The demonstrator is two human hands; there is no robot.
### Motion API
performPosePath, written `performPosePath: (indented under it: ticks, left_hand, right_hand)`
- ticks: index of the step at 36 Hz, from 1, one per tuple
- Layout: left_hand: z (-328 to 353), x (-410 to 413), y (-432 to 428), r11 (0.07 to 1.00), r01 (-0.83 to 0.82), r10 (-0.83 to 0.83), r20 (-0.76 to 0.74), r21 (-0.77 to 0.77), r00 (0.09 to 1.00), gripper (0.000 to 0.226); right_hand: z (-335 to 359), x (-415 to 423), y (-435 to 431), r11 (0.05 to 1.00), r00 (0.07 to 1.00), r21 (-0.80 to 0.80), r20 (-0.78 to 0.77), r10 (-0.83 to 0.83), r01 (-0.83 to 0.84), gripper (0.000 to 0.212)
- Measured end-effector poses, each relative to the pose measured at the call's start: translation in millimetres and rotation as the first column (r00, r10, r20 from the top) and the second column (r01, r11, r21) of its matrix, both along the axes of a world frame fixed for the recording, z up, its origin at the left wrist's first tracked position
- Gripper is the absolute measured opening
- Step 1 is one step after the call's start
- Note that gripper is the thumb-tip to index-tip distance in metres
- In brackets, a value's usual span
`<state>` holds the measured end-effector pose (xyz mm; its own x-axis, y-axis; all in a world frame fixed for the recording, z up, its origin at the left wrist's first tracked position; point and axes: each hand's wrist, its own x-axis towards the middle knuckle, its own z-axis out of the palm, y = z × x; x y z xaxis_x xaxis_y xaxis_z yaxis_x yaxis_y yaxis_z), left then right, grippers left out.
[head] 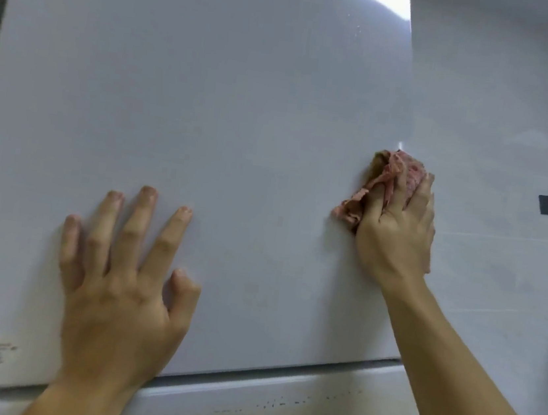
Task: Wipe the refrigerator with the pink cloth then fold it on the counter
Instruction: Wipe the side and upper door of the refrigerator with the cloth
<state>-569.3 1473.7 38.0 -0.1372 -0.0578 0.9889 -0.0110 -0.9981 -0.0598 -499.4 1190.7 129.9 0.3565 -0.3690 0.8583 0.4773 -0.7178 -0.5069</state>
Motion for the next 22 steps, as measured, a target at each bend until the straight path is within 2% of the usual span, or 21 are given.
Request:
performPosePath:
  ticks: [5, 10, 12, 17, 20, 22]
  left_hand:
    - [3, -8, -2, 0.999, 0.029, -0.029, -0.066, -0.014, 0.997, 0.059]
    - [5, -14, 6, 1.0, 0.019, -0.016, -0.116, 0.022, 0.993, 0.06]
    - [5, -15, 9, 0.999, 0.016, -0.011, -0.13, 0.039, 0.991, 0.061]
    - [8, -23, 19, 0.997, 0.023, -0.008, -0.197, 0.074, 0.98, 0.062]
    - [8, -31, 32, 0.997, 0.04, -0.024, -0.208, 0.072, 0.978, 0.061]
    - [5, -34, 44, 0.997, 0.025, -0.011, -0.201, 0.067, 0.98, 0.059]
  right_hand:
    - [-76, 5, 2, 0.997, 0.999, -0.059, 0.02, -0.042, 0.043, 0.069]
    - [-160, 6, 19, 0.992, 0.99, -0.044, 0.088, -0.112, 0.117, 0.068]
    - [-160, 6, 21, 0.989, 0.989, -0.047, 0.052, -0.136, 0.139, 0.07]
    - [-117, -4, 28, 0.998, 0.993, 0.015, -0.102, -0.061, 0.063, 0.083]
    - [-110, -7, 32, 0.998, 0.992, 0.011, -0.114, -0.061, 0.062, 0.082]
    - [-119, -6, 41, 0.996, 0.995, 0.02, -0.052, -0.087, 0.088, 0.073]
